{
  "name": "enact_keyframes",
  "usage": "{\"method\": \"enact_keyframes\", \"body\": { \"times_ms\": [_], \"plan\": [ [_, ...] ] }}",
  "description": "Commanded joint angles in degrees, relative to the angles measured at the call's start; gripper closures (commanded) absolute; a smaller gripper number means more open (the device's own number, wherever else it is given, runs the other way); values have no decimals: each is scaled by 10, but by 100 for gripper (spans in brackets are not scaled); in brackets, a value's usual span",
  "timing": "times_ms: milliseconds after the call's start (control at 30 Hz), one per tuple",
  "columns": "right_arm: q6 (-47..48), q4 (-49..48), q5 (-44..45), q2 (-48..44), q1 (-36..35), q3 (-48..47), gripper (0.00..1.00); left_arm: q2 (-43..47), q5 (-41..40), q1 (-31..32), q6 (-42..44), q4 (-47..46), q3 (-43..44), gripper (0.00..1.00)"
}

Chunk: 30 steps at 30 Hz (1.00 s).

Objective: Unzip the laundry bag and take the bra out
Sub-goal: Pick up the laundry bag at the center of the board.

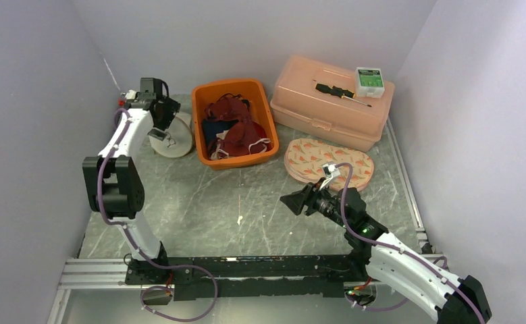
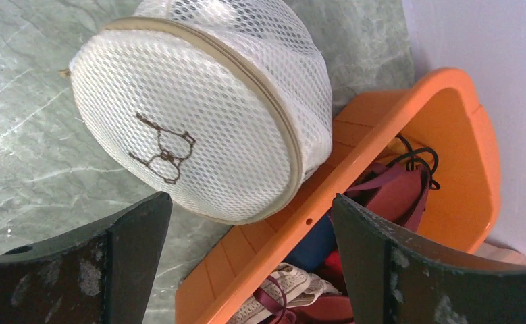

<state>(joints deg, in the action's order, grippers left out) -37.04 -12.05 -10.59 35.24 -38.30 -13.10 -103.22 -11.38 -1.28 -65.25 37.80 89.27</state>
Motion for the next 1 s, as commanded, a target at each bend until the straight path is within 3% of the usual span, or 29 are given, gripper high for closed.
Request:
{"method": "enact_keyframes", "body": {
  "times_ms": [0, 233, 300, 567, 667, 967],
  "plan": [
    [15, -3, 3, -6, -3, -1, 36, 3, -66, 27, -5, 25, 38, 6],
    [30, 25, 9, -11, -3, -9, 36, -136, -120, 60, 59, 178, 236, 6],
    [33, 31, 14, -15, -3, -8, 36, -150, -140, 70, 69, 192, 246, 6],
    [45, 51, 21, -30, -3, -7, 36, -194, -172, 74, 109, 221, 276, 24],
    [45, 52, 23, -32, -3, -5, 36, -197, -174, 75, 115, 219, 276, 37],
    [49, 58, 27, -38, -3, -8, 36, -123, -178, 77, 127, 202, 242, 97]
  ]
}}
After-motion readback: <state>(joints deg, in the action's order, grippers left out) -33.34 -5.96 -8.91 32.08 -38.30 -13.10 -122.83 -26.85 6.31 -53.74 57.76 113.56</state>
